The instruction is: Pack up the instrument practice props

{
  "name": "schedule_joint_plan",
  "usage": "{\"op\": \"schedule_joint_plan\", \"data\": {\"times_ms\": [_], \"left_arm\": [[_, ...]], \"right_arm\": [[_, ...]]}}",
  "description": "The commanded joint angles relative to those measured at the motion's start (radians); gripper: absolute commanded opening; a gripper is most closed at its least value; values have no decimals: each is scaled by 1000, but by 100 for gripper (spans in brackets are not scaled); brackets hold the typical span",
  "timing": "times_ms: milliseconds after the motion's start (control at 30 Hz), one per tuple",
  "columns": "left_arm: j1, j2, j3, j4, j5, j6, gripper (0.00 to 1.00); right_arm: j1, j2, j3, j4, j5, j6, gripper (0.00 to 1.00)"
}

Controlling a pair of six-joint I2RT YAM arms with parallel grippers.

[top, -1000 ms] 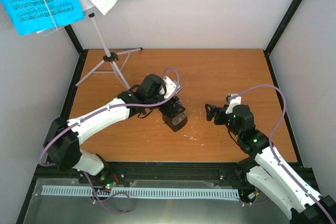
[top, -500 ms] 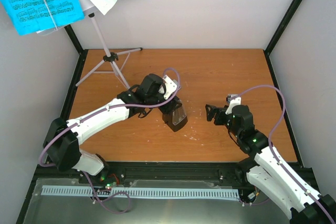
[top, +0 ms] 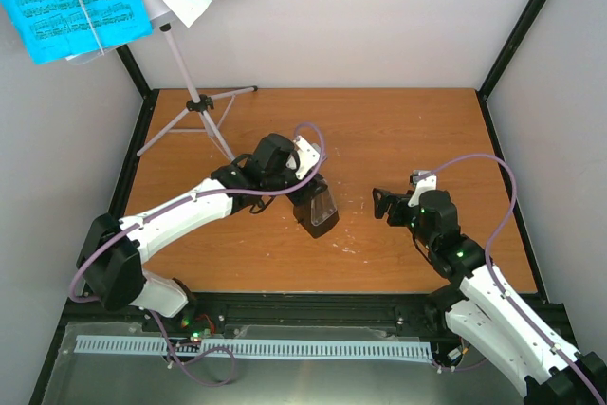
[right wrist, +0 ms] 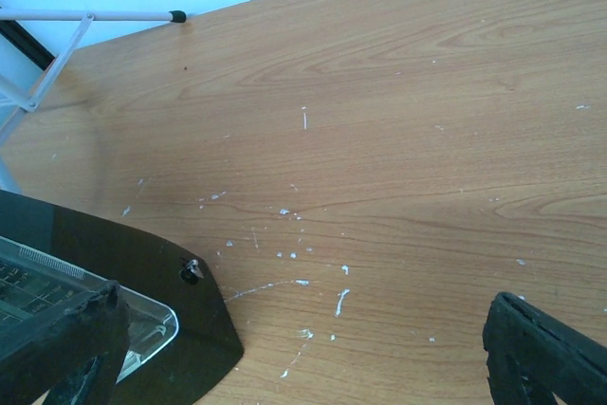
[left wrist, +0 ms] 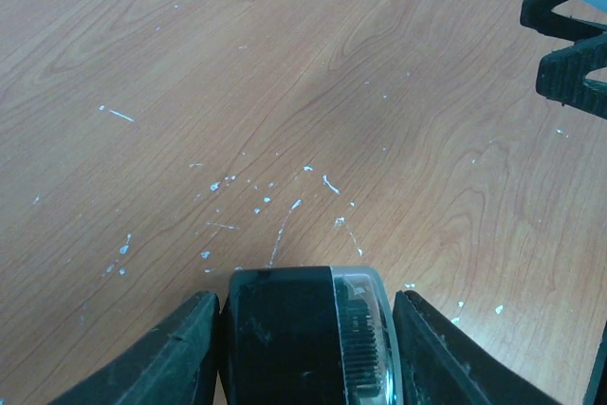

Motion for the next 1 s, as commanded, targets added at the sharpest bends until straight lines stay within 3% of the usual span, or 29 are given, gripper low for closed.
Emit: {"op": "schedule_joint_plan", "data": {"times_ms": [0,133,233,400,533,700,833,967], "left_arm": [[-11,-24,-1,15,-1,0,48],[-12,-28,-2,15,-39,-29,47],[-37,-19,0,-4,-204,-86,46],[-53,3,30,-54,-340,-277,44],[-68,14,44,-67,-370,-421,46],[-70,13,15,-6,-255,-518,68],[-71,-23,-37,60,-221,-472,88],[-66,-95,-92,87,-233,-430,99]], "right_arm": [[-9,-15,-9,-7,24,14,100],[-9,-21,-9,-8,20,9,100],[-9,-26,-13,-8,37,14,100],[-9,-25,-23,-2,43,23,100],[-9,-21,-24,-3,42,25,100],[-9,-12,-23,-27,96,67,100],[-9,-13,-18,-32,93,71,100],[-9,-10,-19,-30,56,94,100]]}}
